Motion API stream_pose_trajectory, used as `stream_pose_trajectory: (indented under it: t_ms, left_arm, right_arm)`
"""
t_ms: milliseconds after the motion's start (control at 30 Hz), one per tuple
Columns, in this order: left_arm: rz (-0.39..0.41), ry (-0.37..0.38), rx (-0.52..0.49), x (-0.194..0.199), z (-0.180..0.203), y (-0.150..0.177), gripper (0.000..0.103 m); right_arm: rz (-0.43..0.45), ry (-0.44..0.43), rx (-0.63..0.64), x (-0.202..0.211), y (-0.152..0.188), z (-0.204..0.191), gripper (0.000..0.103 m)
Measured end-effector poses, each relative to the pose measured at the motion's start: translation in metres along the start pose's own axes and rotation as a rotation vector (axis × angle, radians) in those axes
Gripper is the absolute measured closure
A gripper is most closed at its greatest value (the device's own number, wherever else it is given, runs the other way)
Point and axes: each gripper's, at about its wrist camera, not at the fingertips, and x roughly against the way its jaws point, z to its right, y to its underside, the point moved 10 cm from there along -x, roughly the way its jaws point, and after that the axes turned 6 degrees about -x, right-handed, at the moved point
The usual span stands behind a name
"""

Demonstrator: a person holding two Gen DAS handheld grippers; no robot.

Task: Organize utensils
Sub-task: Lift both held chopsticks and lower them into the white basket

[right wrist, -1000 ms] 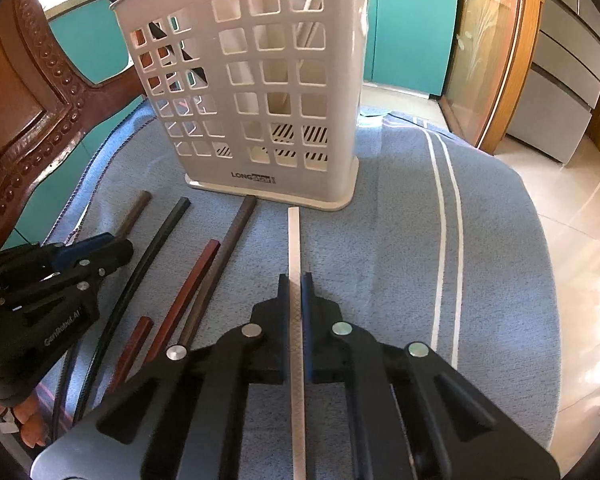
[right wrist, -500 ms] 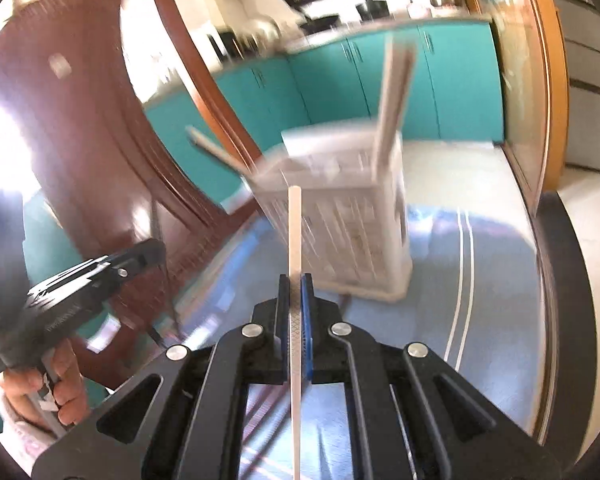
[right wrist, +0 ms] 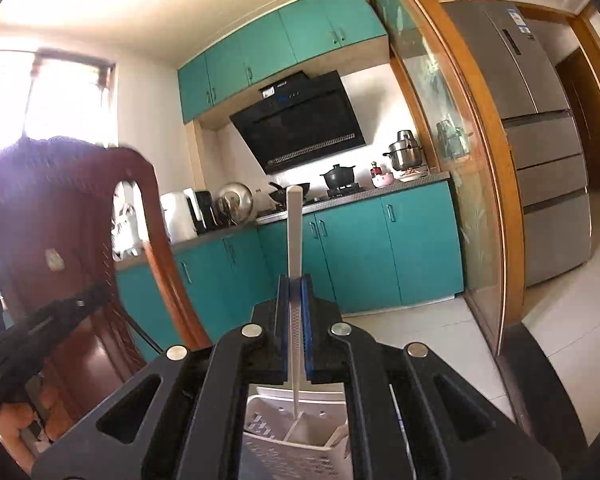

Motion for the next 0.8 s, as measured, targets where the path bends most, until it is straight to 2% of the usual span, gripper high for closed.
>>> stream_pose_trajectory:
  t_ms: [133,267,533,633,733,800]
  left_arm:
    - [-0.099,-0.052,-0.021,-0.04,-0.013,0.034,0.096]
    - [-0.169,-0.054,-0.022,-0.061,-0.018,0.057,0.096]
    - [-0.251,-0.076,-0.084,-0.073,-0.011,0.089,0.096]
    - [-0.239,-0.084,-0.124,-0.064,-0.008,0.092,0.094]
    - [-0.224,-0.083,-0.152,-0.056,-0.006,0.089,0.086]
    - [-0.212,-0.076,-0.153,-0.046,-0.006,0.087,0.084]
  right_arm:
    - [-0.074,0.009,-0.007,-0.026,0.029,0.007,0.097]
    - [-0.125,0.013,0.023,-0.044,0.054,0.007,0.097]
    - [-0.109,0.054,0.137,-0.028,0.065,-0.011,0.097]
    - [-0.11,0.058,0.124,-0.028,0.063,-0.006,0.094]
    - [-0.102,0.059,0.105,-0.025,0.059,-0.003,0.083]
    - [-0.081,0.056,0.098,-0.019,0.054,-0.003,0.079]
